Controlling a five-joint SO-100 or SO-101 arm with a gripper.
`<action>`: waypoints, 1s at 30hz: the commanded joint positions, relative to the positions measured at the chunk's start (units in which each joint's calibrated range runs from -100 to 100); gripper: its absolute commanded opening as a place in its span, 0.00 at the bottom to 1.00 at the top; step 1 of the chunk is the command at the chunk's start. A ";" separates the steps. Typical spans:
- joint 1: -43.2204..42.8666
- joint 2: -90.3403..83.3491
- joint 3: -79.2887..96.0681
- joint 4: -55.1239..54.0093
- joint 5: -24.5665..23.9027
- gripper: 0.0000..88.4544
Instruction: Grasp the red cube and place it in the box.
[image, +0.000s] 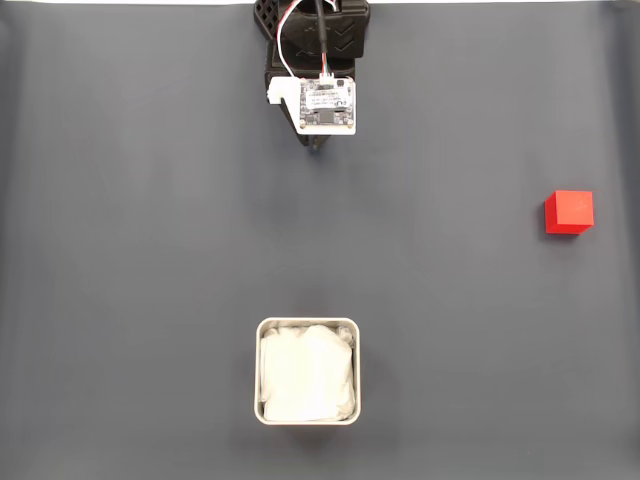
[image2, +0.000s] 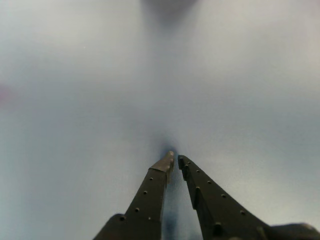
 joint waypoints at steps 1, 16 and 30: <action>0.61 0.09 0.45 1.20 -0.49 0.00; 0.61 0.09 0.45 1.20 -0.49 0.00; 0.61 0.09 0.45 1.12 -0.20 0.00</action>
